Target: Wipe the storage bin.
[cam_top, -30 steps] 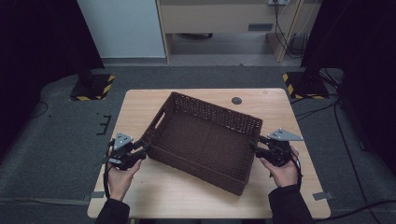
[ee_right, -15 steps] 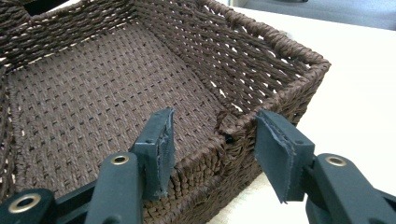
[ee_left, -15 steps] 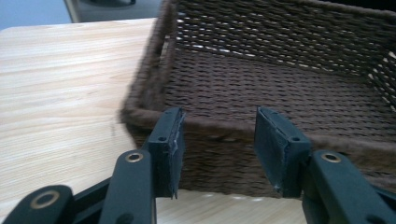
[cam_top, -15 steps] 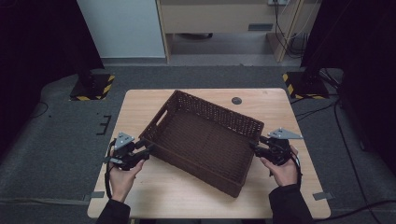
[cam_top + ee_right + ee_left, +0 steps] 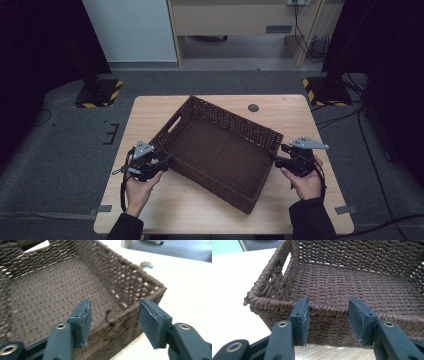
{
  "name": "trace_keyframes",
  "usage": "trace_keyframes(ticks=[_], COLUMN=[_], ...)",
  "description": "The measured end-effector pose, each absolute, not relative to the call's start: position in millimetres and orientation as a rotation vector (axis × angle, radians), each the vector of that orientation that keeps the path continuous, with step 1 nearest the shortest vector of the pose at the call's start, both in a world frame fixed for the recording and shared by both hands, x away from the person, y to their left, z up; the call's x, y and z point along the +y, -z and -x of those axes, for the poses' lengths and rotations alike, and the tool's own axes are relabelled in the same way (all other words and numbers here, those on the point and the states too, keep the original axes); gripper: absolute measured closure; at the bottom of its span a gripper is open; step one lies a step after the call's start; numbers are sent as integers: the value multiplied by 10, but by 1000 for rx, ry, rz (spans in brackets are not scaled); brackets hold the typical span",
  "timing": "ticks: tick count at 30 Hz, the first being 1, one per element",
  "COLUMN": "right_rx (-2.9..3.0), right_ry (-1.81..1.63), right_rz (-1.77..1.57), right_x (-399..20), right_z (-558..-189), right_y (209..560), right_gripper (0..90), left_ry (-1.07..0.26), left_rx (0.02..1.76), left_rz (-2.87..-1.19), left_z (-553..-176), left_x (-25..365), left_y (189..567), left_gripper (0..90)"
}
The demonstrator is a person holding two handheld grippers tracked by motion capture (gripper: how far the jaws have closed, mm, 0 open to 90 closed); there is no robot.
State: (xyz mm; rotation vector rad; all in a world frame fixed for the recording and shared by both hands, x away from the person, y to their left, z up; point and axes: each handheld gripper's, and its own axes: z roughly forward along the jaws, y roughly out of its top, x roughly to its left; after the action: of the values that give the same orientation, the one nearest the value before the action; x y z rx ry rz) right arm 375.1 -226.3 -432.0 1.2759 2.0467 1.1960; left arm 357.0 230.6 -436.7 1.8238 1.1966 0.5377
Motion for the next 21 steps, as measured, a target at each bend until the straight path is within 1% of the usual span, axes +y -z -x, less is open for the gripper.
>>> trace_keyframes(ticks=[7,15,21], right_rx=[2033,2047,2040], right_ry=[-1170,-1181,-1166], right_rz=[-1277,-1313,-1328], right_x=[-2232,-2224,-2173], right_z=[-3839,-3777,-3685], right_y=[4424,4430,4415], right_gripper=[426,431,430], left_ry=[-535,-515,-512], left_rx=[1219,1167,1152], left_rz=[-1803,-1815,-1847], left_z=[-3663,-3504,-3511], left_x=[2340,2220,2109], left_y=[4376,4317,4337], left_gripper=[499,474,461])
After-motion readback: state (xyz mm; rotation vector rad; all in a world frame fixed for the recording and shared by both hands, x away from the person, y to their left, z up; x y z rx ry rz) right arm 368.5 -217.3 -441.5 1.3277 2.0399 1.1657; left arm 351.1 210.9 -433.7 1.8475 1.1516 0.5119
